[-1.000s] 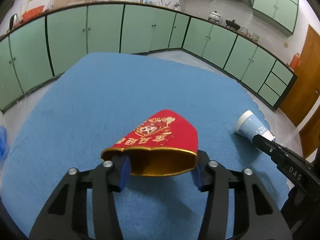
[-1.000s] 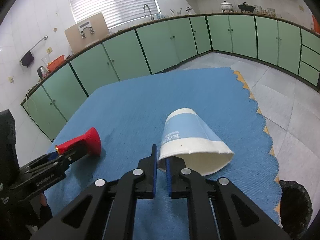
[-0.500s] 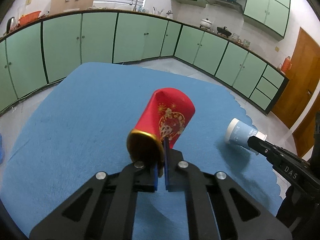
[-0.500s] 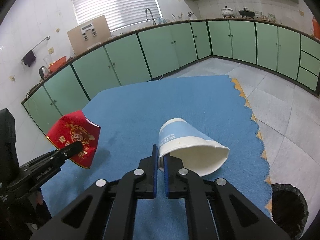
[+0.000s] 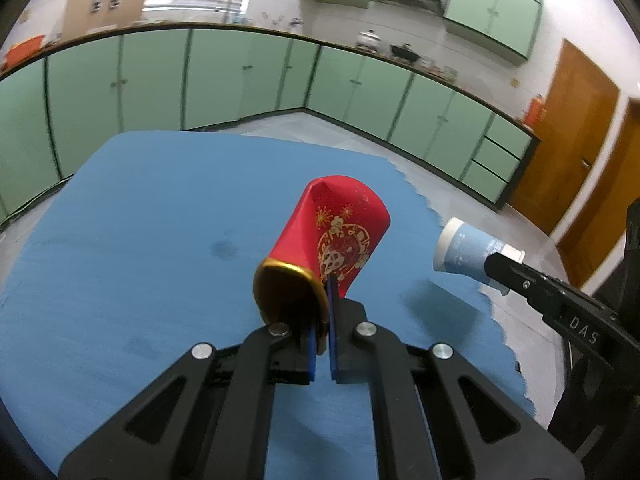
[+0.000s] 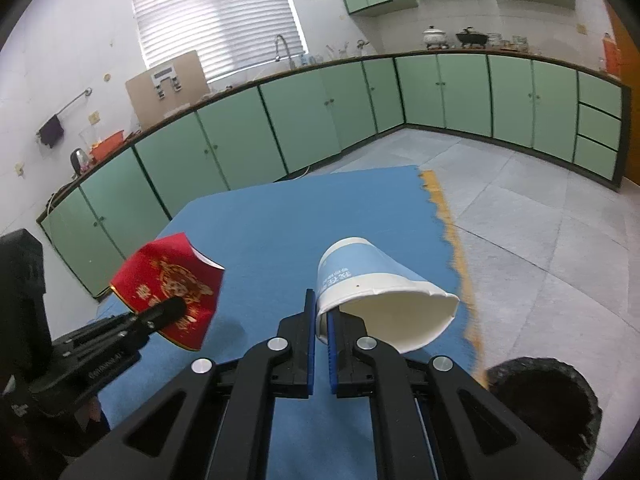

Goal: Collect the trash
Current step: 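Carry both paper cups over the black bin and release them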

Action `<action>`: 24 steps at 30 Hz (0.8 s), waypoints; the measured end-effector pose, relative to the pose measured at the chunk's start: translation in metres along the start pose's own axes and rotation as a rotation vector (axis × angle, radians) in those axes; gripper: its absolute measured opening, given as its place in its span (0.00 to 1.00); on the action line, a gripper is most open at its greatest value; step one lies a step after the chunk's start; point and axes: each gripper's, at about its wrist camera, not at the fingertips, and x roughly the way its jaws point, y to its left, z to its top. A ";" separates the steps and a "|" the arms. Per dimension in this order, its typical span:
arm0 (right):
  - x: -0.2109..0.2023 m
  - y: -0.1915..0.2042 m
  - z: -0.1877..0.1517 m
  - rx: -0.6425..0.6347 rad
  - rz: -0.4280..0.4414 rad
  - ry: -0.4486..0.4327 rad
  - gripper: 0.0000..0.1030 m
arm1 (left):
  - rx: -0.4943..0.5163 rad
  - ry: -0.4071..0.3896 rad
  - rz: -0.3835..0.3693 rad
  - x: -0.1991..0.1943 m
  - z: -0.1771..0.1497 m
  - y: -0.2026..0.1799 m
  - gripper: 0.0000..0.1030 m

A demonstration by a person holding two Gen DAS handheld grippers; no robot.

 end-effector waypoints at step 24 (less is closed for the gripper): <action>-0.114 -0.169 -0.066 0.228 -0.303 0.015 0.10 | 0.285 0.095 -0.309 0.043 -0.052 -0.224 0.37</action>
